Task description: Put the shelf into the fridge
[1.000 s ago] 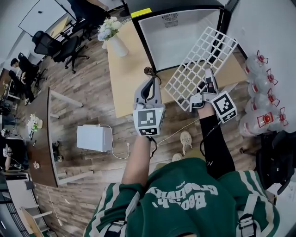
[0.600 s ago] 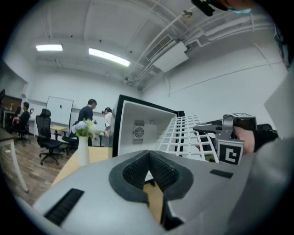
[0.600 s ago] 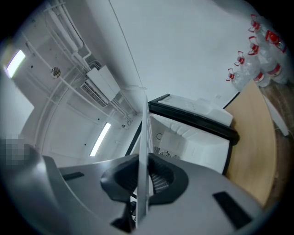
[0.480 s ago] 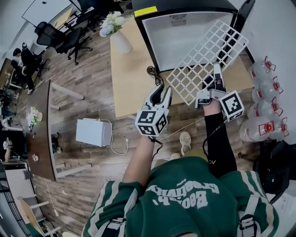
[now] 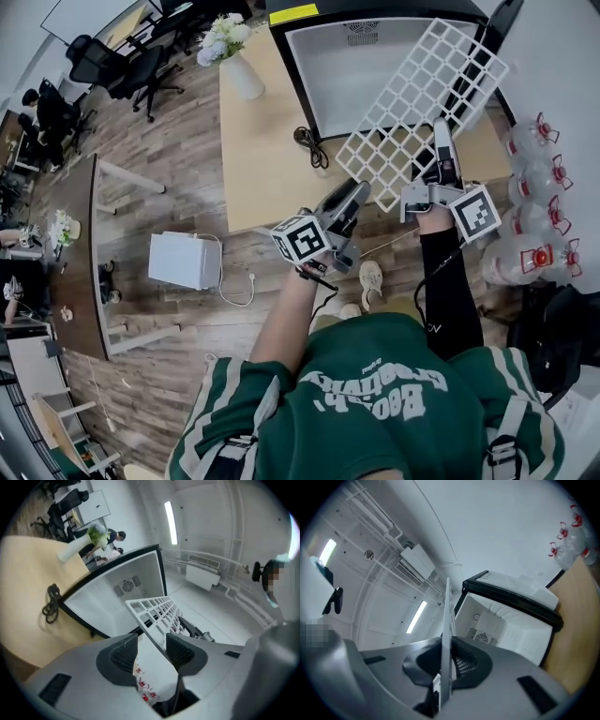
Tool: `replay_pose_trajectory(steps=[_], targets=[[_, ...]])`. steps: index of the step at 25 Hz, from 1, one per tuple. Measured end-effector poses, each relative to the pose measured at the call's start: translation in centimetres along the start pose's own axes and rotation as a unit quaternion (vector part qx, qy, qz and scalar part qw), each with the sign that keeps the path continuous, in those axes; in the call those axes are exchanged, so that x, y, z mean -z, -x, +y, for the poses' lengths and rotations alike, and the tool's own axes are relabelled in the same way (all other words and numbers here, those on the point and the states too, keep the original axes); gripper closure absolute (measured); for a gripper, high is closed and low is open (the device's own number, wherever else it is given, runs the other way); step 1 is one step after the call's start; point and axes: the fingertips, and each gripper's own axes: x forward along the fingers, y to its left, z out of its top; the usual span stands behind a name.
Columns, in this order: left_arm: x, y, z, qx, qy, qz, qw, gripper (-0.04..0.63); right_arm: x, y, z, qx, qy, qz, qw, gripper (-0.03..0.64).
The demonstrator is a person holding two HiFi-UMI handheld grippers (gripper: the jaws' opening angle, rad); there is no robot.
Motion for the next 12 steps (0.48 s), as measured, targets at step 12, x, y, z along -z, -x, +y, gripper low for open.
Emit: replay_pose_trajectory(steps=[12], targets=[[0.0, -0.6, -3.3, 0.111, 0.093, -0.045, 0.9884, 0.53, 0.7, 1.4, -1.9, 0.012, -0.018, 0.026, 0.999, 0.572]])
